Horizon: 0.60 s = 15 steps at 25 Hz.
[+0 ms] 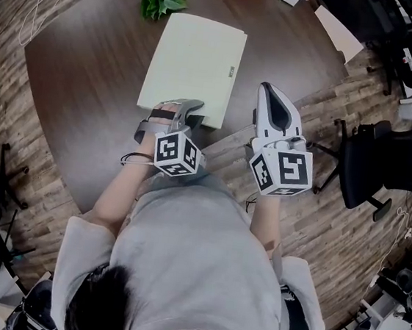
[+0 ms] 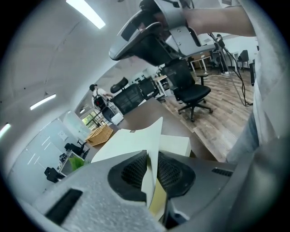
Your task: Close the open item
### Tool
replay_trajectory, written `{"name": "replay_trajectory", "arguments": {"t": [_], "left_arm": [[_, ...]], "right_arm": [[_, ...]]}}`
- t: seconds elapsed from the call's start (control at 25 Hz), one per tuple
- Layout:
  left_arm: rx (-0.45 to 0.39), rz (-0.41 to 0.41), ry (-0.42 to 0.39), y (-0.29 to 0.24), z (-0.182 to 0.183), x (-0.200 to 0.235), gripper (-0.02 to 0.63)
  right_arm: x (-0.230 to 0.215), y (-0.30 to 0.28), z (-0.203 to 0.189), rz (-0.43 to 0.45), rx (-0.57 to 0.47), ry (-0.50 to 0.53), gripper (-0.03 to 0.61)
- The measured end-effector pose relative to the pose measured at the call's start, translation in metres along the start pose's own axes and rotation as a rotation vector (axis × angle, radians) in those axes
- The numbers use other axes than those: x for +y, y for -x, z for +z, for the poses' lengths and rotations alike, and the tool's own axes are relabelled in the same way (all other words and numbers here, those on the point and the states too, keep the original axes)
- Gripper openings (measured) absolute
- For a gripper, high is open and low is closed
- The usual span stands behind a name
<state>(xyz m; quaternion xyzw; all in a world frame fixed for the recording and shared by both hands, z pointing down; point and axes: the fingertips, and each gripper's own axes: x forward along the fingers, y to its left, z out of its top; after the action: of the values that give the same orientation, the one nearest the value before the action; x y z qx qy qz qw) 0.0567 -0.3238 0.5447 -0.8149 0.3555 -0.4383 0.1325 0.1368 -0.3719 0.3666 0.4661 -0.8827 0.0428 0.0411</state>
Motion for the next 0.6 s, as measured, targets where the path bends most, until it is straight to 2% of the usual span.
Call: {"name": "replay_trajectory", "arguments": {"t": [0.24,0.44,0.6], "left_arm": [[0.127,-0.092,-0.046,-0.018,-0.007,-0.015,0.035],[0.226,-0.224,-0.121,-0.025,-0.014,-0.024,0.035],[0.277,-0.297,-0.160,-0.028,-0.017,-0.026,0.035]], "right_arm": [[-0.006,-0.001,0.001,0.013,-0.006,-0.003,0.014],[-0.014,0.000,0.000,0.015,-0.011,-0.011,0.014],[-0.018,0.000,-0.001,0.025,-0.013,-0.013,0.014]]}}
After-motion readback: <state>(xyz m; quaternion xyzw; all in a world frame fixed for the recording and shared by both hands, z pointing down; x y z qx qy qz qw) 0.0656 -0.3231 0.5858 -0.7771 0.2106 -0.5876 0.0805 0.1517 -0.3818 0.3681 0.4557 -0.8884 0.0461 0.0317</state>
